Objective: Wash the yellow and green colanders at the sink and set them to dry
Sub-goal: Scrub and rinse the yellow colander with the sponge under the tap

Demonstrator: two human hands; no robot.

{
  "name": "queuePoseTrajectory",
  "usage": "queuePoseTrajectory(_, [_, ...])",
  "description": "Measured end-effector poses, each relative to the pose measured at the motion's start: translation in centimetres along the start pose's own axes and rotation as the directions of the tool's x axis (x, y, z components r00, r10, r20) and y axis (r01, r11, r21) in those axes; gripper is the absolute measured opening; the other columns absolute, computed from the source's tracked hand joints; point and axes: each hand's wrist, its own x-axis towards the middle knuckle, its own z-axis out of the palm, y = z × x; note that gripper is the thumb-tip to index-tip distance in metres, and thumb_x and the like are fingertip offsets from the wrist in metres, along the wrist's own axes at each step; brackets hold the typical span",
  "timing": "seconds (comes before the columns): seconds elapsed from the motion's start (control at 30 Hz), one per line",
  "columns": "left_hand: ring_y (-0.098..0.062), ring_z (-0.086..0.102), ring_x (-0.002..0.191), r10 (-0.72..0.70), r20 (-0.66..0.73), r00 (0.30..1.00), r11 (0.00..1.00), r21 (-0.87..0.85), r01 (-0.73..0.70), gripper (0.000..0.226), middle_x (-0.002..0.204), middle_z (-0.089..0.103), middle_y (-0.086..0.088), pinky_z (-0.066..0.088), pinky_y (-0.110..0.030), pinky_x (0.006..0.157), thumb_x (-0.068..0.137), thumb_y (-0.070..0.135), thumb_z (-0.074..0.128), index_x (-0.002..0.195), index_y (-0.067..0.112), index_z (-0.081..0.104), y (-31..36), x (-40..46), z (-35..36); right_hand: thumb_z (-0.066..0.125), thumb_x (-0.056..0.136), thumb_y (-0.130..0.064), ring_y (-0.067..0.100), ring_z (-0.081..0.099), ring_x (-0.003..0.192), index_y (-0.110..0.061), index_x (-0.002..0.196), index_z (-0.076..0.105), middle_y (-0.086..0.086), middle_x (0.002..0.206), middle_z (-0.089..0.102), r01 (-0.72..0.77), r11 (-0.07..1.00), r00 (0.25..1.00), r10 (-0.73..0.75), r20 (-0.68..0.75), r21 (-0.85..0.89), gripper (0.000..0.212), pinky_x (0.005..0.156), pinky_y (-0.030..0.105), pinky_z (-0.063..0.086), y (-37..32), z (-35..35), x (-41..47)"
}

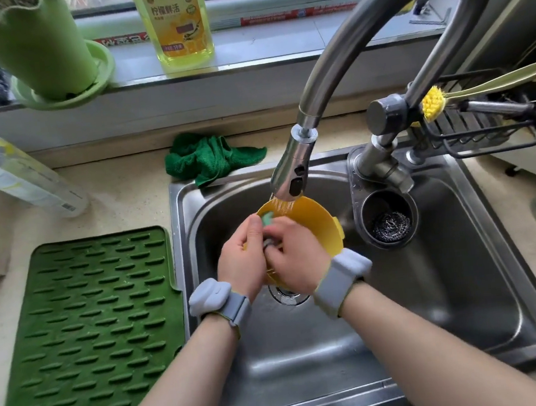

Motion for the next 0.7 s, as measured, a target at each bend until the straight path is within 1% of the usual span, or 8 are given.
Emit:
queuePoseTrajectory(0.1, [-0.019,0.069,0.096,-0.021,0.016,1.0,0.999,0.028,0.021,0.045,0.096,0.074,0.007,0.056,-0.049,0.088,0.093,0.064,0.042,0.106,0.034,0.073,-0.1,0.4,-0.7,0.05,0.088,-0.013,0.034,0.037,0.125,-0.018,0.127,0.054,0.007,0.137,0.046,0.305,0.774,0.944,-0.171,0.281,-0.555,0.04,0.096,0.044,0.037,0.5,-1.1,0.1])
queuePoseTrajectory(0.17, [-0.022,0.071,0.094,0.001,0.001,1.0,1.0,0.024,-0.001,0.05,0.094,0.075,0.007,0.057,-0.052,0.086,0.082,0.074,0.042,0.104,0.041,0.072,-0.6,0.9,-1.0,0.035,0.089,-0.02,0.036,0.035,0.123,-0.022,0.127,0.048,0.005,0.135,0.042,0.205,0.62,0.974,-0.057,0.218,-0.757,0.04,0.092,0.045,0.036,1.2,-2.5,0.5])
queuePoseTrajectory(0.27, [-0.017,0.069,0.093,0.04,-0.046,0.998,0.998,0.043,-0.038,0.034,0.088,0.073,0.015,0.056,-0.043,0.087,0.091,0.064,0.042,0.096,0.047,0.071,-0.2,1.0,-1.0,0.042,0.092,-0.019,0.034,0.047,0.117,-0.018,0.121,0.053,0.008,0.125,0.046,0.008,0.714,0.944,0.225,0.24,-0.7,0.031,0.089,0.04,0.043,0.9,-1.9,0.3])
queuePoseTrajectory(0.33, [-0.008,0.063,0.095,0.064,-0.076,0.995,0.996,0.069,-0.059,0.029,0.087,0.065,0.027,0.048,-0.03,0.089,0.1,0.049,0.043,0.109,0.043,0.07,-0.1,0.7,-0.9,0.051,0.092,-0.019,0.033,0.053,0.112,-0.017,0.122,0.056,0.007,0.126,0.047,0.067,0.804,0.909,0.195,0.369,-0.591,0.031,0.085,0.036,0.045,0.4,-0.4,-0.2])
queuePoseTrajectory(0.43, [-0.01,0.064,0.102,0.029,-0.043,0.999,0.998,0.057,-0.026,0.032,0.099,0.069,0.022,0.052,-0.038,0.094,0.099,0.051,0.044,0.116,0.04,0.069,0.0,0.5,-0.9,0.051,0.091,-0.015,0.031,0.054,0.109,-0.018,0.12,0.057,0.003,0.131,0.043,0.093,0.792,0.978,0.041,0.205,-0.603,0.03,0.084,0.033,0.045,1.2,-1.0,0.6])
queuePoseTrajectory(0.5, [-0.013,0.066,0.1,0.039,-0.03,0.999,0.997,0.063,-0.037,0.03,0.098,0.071,0.02,0.054,-0.041,0.09,0.096,0.056,0.044,0.108,0.046,0.069,0.1,0.7,-0.9,0.049,0.092,-0.016,0.031,0.055,0.108,-0.018,0.12,0.058,0.004,0.13,0.045,0.02,0.791,0.988,0.078,0.133,-0.612,0.029,0.083,0.032,0.044,1.2,-1.7,0.7])
queuePoseTrajectory(0.63, [-0.009,0.059,0.104,0.037,-0.007,0.999,0.995,0.092,-0.036,0.036,0.108,0.07,0.013,0.042,-0.023,0.09,0.1,0.046,0.044,0.123,0.031,0.068,-0.3,0.5,-1.0,0.06,0.083,-0.009,0.035,0.058,0.097,-0.006,0.111,0.066,0.012,0.118,0.058,0.441,0.747,0.859,-0.188,0.477,-0.498,0.029,0.082,0.043,0.05,0.4,0.3,-0.5])
queuePoseTrajectory(0.7, [-0.012,0.063,0.106,0.024,0.008,1.0,0.998,0.063,-0.025,0.043,0.113,0.071,0.009,0.049,-0.032,0.097,0.095,0.057,0.045,0.119,0.031,0.07,-0.4,0.6,-1.2,0.054,0.078,-0.008,0.036,0.06,0.085,-0.006,0.094,0.069,0.012,0.106,0.064,0.493,0.61,0.869,-0.32,0.377,-0.62,0.022,0.068,0.04,0.053,1.7,-0.3,0.4])
